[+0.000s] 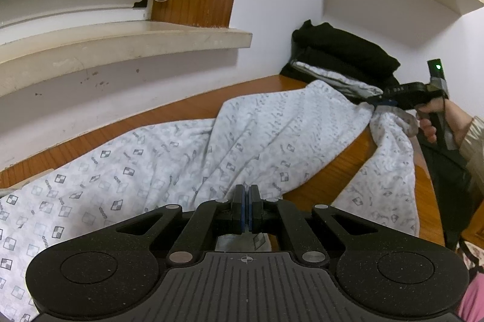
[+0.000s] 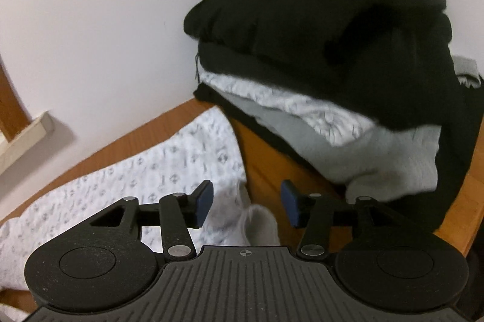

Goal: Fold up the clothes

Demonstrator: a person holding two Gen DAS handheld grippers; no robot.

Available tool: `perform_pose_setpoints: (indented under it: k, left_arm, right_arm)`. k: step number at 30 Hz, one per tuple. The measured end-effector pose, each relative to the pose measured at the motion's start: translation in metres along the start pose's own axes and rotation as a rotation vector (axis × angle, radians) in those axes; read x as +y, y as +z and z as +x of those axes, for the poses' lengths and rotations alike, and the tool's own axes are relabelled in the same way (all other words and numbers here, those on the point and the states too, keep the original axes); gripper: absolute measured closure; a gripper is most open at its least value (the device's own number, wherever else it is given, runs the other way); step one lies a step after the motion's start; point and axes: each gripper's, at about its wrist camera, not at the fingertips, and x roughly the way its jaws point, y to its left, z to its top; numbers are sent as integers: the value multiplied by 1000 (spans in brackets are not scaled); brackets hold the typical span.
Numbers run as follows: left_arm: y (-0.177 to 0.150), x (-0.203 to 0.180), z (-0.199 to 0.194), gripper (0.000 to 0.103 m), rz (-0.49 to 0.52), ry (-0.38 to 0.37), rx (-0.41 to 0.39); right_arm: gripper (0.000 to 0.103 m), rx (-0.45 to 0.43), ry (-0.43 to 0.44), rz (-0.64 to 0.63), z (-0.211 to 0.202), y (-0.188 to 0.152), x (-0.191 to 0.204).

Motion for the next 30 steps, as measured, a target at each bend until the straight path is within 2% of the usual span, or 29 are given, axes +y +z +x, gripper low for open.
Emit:
perform_pose_setpoints:
  k: [7,9,12,16,18,20,23,25,27,30]
  left_arm:
    - [0,-1,0,101,2,2,1]
    - [0,-1,0,101,3,3,2]
    - [0,-1,1,101,1,2,3]
    - [0,0,1,101,1,0,7]
    - [0,0,1,101,3,0,10]
    - [0,0,1,101,4,2,10]
    - [0,0,2,101,3,3,9]
    - [0,0,1,101,2,4,7]
    - [-1,-1,1,101,3,4,7]
    - [-1,-1,1,101,5,5,5]
  right_arm:
    - [53,49,128,130,-1,-11,2]
    - [53,62,122,117,2,-13,8]
    - [53,79,61,63,1,-17,11]
    - [54,62,9,94,-17,-22,-10]
    - [53,20,-7,111,-29,-20,-20]
    - [53,-81,0,118,-45,-17,-19]
    - [53,-102,69,125,-47,-8,-4]
    - [53,-43,94,128,-35,-2,5]
    - [53,21,74,118,-20,-1,12]
    - [53,59,30,109,-6,-6,13]
